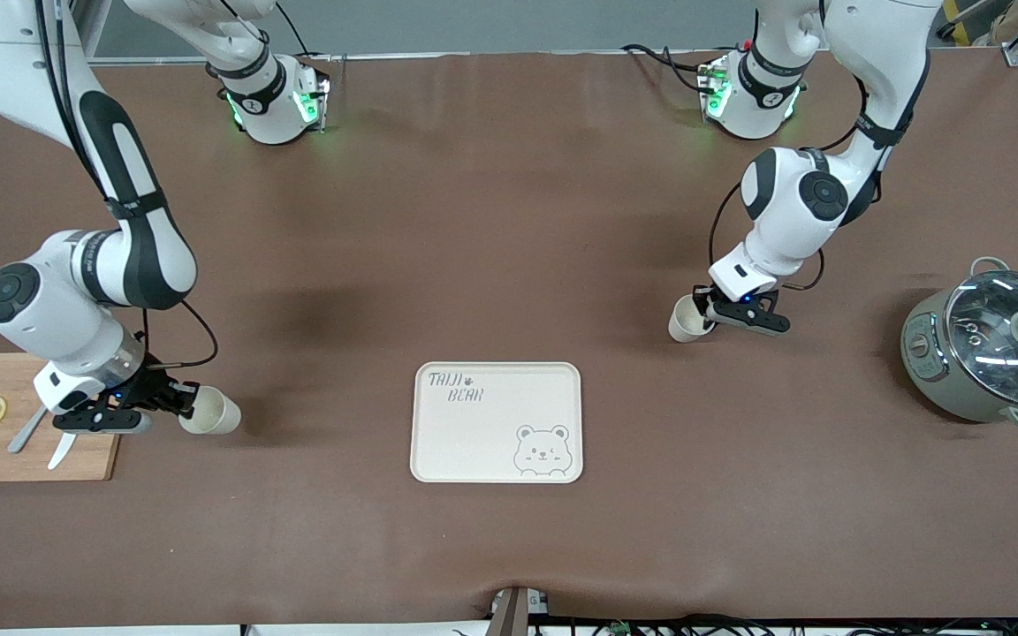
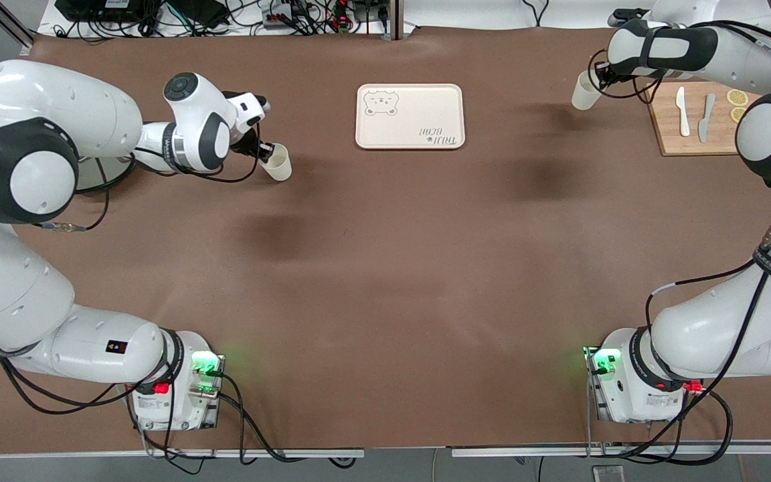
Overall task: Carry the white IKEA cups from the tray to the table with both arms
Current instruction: 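Carry the cup with the right gripper toward the cutting board and lower it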
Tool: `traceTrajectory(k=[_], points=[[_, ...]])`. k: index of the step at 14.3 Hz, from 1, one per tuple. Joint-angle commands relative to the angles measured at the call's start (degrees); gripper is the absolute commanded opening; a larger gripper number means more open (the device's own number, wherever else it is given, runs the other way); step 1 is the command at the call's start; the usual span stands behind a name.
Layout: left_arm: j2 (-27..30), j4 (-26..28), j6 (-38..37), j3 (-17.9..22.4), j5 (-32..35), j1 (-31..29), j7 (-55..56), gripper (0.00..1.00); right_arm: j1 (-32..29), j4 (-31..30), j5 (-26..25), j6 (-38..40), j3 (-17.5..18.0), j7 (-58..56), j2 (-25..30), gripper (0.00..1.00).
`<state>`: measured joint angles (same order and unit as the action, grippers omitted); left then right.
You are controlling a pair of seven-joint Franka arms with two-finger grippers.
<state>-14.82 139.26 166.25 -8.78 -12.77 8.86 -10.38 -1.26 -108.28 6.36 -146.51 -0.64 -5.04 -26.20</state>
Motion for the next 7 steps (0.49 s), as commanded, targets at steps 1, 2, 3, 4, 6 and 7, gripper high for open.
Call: traceTrajectory(k=[1, 2, 3, 4, 6, 7], points=[[-1.43, -1.01, 1.36, -0.28, -1.73, -0.42, -3.50, 0.70, -0.50, 0.35, 1.99, -2.27, 0.29, -0.76, -1.83, 0.00], [-1.87, -1.44, 1.62, -0.28, -1.81, -0.34, -3.59, 1.00, -0.50, 0.35, 1.99, -2.98, 0.29, -0.76, -2.36, 0.00], [-1.88, -1.45, 1.63, -0.28, -1.82, -0.42, -3.51, 1.00, -0.59, 0.35, 1.99, -3.60, 0.29, -0.76, -2.80, 0.00], [-1.88, -1.53, 1.63, -0.28, -1.82, -0.42, -3.51, 1.00, -0.50, 0.35, 1.99, -4.04, 0.29, -0.76, -3.07, 0.00], [-1.61, -1.54, 1.54, -0.28, -1.90, -0.51, -3.51, 1.00, -0.59, 0.35, 1.99, -4.48, 0.29, -0.67, -3.51, 0.00], [-1.18, -1.54, 1.54, -0.28, -1.90, -0.42, -3.16, 1.00, -0.59, 0.35, 2.08, -4.92, 0.29, -0.67, -3.68, 0.00]])
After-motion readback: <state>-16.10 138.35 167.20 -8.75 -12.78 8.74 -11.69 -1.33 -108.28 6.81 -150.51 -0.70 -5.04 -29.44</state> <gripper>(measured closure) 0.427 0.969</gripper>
